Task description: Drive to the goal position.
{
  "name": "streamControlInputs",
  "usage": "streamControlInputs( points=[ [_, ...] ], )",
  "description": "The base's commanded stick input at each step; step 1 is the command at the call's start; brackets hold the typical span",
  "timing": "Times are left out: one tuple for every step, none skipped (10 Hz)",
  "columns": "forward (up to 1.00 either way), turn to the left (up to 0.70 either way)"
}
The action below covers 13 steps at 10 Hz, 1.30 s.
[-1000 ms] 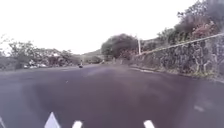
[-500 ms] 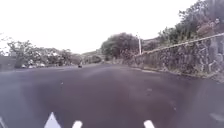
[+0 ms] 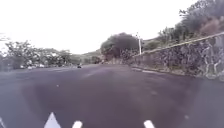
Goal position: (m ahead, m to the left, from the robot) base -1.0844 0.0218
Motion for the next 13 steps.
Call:
streamControlInputs(
  points=[
    [0.70, 0.00],
    [0.70, 0.00],
    [0.70, 0.00],
    [0.70, 0.00],
    [0.70, 0.00],
    [0.70, 0.00],
    [0.70, 0.00],
    [0.70, 0.00],
    [0.70, 0.00],
    [0.70, 0.00],
    [0.70, 0.00],
    [0.70, 0.00],
    [0.70, 0.00]
  ],
)
